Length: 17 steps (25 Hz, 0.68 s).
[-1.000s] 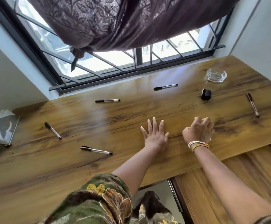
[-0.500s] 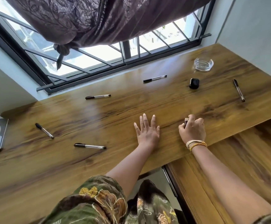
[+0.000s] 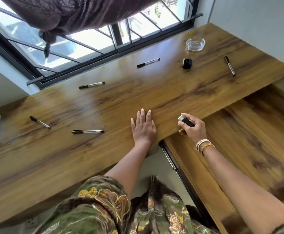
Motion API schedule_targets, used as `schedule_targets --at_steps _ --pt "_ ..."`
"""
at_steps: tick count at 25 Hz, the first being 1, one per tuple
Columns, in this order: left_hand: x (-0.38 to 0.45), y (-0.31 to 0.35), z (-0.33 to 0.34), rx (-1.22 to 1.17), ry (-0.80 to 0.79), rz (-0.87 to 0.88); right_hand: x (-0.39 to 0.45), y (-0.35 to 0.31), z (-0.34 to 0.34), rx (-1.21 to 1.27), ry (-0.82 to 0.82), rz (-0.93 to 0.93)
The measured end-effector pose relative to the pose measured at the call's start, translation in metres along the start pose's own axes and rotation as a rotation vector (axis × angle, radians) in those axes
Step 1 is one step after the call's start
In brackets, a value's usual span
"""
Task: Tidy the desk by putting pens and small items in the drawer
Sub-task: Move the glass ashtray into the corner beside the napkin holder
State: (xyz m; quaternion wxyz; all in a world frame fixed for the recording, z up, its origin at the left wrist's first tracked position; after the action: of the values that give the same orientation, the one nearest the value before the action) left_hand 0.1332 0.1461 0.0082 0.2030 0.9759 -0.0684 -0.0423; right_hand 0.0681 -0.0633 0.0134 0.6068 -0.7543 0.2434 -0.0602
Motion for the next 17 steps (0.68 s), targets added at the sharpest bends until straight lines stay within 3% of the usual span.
schedule_targets --at_steps 3,10,17 --pt "-0.007 0.004 0.002 0.003 0.017 -0.021 -0.022 0.032 -0.006 0.34 -0.004 0.247" --pt "-0.01 0.006 -0.001 0.016 0.052 -0.024 -0.038 0.103 0.001 0.223 0.073 0.57" --pt "-0.009 0.006 -0.004 0.028 0.109 -0.024 -0.032 0.13 -0.003 -0.045 0.157 0.613"
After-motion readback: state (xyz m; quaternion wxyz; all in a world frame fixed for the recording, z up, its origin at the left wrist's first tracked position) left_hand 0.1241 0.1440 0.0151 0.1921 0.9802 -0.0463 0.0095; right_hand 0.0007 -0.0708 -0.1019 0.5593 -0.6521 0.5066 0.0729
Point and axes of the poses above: each hand's wrist, its own x-axis towards the middle knuckle, its own z-axis out of the palm, y = z × x, the point moved 9 cm from there along x, towards the middle knuckle, and after that the axes turned 6 degrees about -x, right-handed, at the moved point
